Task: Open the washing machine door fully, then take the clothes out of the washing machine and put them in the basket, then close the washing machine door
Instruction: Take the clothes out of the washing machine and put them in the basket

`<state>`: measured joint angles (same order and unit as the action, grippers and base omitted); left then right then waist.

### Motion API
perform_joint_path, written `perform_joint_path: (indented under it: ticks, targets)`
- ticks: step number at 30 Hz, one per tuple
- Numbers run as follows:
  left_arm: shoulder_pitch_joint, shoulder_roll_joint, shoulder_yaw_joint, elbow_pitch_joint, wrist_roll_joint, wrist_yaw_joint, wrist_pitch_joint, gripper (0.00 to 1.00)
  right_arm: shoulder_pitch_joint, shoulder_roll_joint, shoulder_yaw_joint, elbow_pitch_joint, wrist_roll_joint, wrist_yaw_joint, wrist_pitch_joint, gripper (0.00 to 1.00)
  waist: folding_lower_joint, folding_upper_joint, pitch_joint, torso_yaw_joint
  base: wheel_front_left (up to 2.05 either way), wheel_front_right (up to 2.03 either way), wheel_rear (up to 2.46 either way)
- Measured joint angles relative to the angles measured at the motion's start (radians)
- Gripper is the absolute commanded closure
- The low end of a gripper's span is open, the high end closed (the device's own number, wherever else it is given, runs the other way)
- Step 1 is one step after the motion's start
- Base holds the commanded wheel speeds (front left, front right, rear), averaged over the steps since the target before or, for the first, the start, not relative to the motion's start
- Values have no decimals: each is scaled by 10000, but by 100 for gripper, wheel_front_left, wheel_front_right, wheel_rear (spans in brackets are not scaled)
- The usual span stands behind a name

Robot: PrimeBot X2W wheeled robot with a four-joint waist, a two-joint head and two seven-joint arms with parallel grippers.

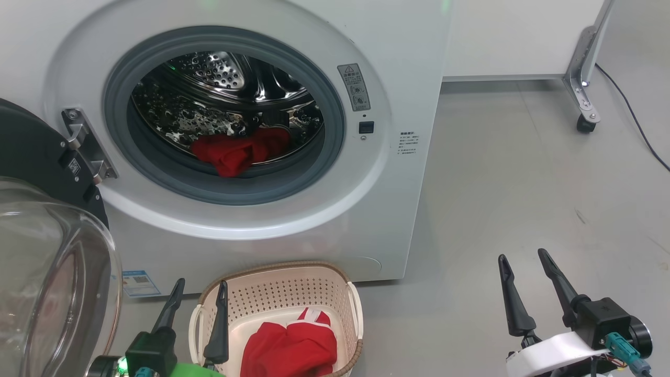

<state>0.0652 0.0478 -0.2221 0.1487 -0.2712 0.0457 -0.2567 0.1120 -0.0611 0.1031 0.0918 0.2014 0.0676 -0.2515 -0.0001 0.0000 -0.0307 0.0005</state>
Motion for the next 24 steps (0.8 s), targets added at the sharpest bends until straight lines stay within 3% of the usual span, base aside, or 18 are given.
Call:
perform_joint_path:
  ticks: [24]
  targets:
    - [171, 10, -171, -205, -12, 69, 552, 0, 200, 12, 201, -468, 21, -81, 339, 0, 0, 0, 186, 10, 0, 0, 0]
